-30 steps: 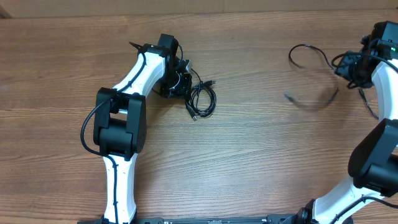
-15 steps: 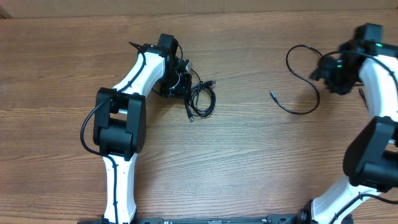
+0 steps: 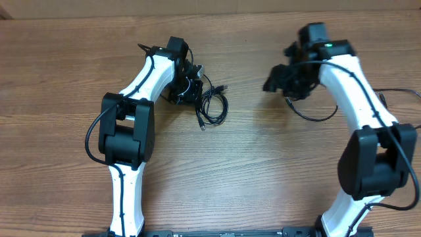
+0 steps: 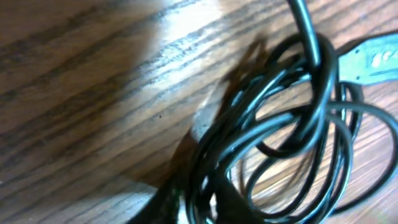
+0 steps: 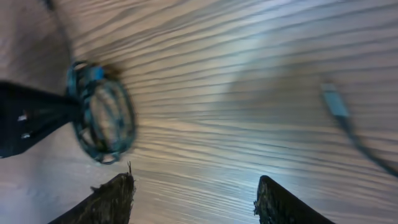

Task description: Untangle cables

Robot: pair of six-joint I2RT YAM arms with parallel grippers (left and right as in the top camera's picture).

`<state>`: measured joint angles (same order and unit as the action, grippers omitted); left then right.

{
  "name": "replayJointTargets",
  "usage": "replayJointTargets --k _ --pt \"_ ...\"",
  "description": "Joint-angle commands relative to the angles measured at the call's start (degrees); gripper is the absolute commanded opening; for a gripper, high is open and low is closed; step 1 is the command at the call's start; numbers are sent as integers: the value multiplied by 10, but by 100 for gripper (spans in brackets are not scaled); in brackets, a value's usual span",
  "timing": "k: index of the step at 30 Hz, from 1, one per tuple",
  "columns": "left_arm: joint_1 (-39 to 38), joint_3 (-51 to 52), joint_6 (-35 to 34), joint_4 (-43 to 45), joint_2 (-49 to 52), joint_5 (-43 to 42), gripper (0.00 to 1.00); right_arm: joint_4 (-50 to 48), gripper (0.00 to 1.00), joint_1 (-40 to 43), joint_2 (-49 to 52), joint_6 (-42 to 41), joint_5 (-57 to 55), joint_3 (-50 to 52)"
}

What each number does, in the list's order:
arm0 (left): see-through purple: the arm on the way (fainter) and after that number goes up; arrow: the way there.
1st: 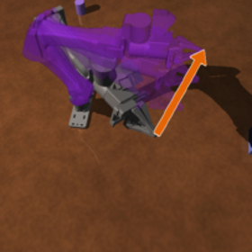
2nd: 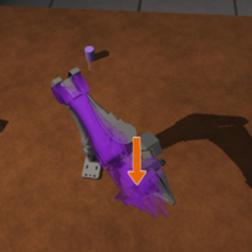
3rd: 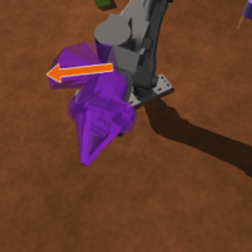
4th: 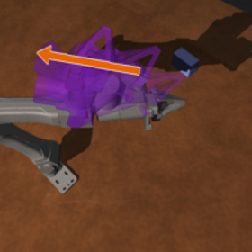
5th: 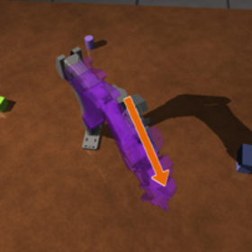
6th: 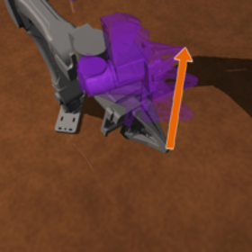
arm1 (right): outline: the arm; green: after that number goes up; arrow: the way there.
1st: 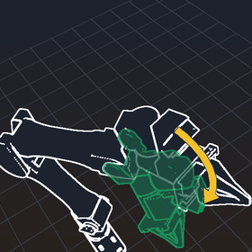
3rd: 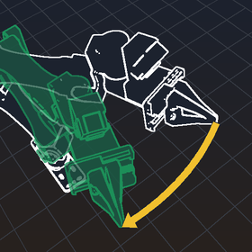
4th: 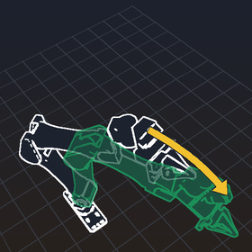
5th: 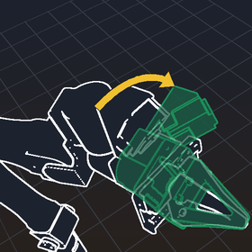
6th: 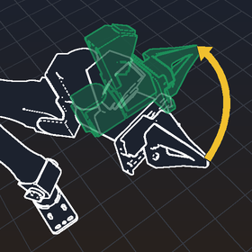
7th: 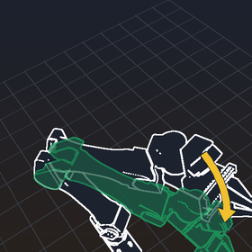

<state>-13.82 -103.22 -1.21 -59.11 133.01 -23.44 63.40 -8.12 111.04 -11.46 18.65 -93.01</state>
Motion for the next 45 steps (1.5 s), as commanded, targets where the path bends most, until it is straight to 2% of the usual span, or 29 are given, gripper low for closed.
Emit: replayJointTargets --k 1,7,14,19,24,29,34,37,45 --pt "3 -8 13 -3 10 12 30 -17 63 -40 15 -23 5 -7" --pt "3 -8 12 -3 10 14 34 -60 59 -105 52 -50 2 -7" --pt "3 -8 13 -2 10 14 33 -110 52 -144 96 -71 -19 -7" --pt "3 -8 12 7 10 14 29 -117 52 -148 99 -96 -64 -7" --pt "2 -8 12 14 10 14 19 -117 52 -148 99 -96 -64 -7" --pt "2 -18 13 3 -4 1 17 -118 52 -148 99 -96 -64 -7" --pt "-3 -18 10 2 -35 5 19 -117 52 -148 100 -96 -66 -7" --pt "-13 -18 -3 -6 -35 36 20 -117 52 -148 100 -96 -66 -7" --pt "-64 -17 -67 -7 -35 194 13 -122 52 -148 100 -96 -67 -7"
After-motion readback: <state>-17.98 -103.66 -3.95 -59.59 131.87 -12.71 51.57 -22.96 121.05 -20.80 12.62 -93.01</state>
